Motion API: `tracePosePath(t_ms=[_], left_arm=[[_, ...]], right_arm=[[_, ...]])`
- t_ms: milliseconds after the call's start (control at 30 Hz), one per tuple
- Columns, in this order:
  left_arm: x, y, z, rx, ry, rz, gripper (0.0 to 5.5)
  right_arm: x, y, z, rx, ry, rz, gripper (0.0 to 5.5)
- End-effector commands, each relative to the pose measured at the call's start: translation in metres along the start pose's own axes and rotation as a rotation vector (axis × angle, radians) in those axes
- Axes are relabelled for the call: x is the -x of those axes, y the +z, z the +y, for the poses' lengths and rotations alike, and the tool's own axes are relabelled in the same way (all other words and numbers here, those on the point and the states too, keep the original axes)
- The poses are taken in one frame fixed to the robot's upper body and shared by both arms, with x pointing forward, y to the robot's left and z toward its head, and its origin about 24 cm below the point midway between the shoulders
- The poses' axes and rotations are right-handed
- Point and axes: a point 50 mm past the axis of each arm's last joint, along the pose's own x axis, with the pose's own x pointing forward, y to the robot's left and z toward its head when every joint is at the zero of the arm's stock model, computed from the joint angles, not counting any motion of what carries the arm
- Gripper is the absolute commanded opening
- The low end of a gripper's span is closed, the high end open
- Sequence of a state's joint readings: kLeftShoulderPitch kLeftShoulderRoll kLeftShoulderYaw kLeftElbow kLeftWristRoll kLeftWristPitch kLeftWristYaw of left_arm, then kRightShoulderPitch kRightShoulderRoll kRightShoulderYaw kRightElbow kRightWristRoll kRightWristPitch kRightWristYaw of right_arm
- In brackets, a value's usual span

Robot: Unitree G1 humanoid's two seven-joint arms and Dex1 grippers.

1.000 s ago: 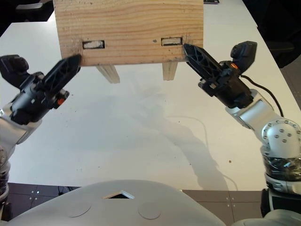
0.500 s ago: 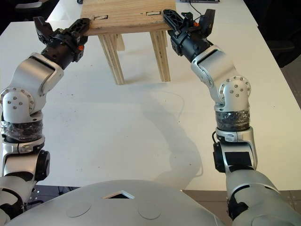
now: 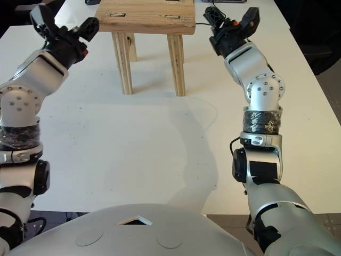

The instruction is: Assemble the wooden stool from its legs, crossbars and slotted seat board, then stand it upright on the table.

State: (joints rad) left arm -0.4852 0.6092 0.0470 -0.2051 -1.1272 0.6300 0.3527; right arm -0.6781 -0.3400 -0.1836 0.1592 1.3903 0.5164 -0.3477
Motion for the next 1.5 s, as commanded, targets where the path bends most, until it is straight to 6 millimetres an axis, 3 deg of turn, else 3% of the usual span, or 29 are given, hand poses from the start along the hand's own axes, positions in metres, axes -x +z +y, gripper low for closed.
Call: tracePosePath(t_ms=[33,100,167,300,400,500,667,900,1133,1267,1500], left_arm=[[0.038,-0.002,0.01,-0.176,-0.093,-0.09,4.25],[0.051,-0.011,0.014,-0.301,-0.102,-0.13,4.25],[0.059,-0.035,0.022,-0.41,-0.072,-0.106,4.25],[0.067,-0.08,0.038,-0.356,0.048,-0.066,4.25],[0.07,-0.099,0.04,-0.322,0.116,-0.068,4.25],[0.068,-0.12,0.04,-0.38,0.135,-0.055,4.25],[0.062,-0.152,0.045,-0.299,0.186,0.004,4.25],[0.056,-0.167,0.047,-0.332,0.173,0.024,4.25],[0.052,-0.169,0.043,-0.36,0.115,0.011,4.25],[0.05,-0.169,0.045,-0.376,0.112,0.014,3.59],[0.045,-0.169,0.057,-0.419,0.157,0.039,3.57]], right_arm=[[0.022,0.02,0.006,0.062,0.123,-0.117,3.46],[0.037,0.02,-0.004,0.198,0.112,-0.156,3.46],[0.05,0.008,-0.027,0.375,0.023,-0.154,3.46],[0.07,-0.029,-0.082,0.673,-0.196,-0.108,3.46],[0.083,-0.058,-0.104,0.846,-0.228,-0.099,3.46],[0.093,-0.083,-0.122,0.902,-0.256,-0.074,3.46],[0.096,-0.099,-0.144,0.945,-0.329,-0.085,3.46],[0.092,-0.109,-0.149,0.969,-0.315,-0.073,3.46],[0.088,-0.115,-0.138,0.988,-0.258,-0.098,3.46],[0.087,-0.121,-0.132,0.992,-0.222,-0.097,3.28],[0.085,-0.132,-0.132,1.02,-0.236,-0.071,3.17]])
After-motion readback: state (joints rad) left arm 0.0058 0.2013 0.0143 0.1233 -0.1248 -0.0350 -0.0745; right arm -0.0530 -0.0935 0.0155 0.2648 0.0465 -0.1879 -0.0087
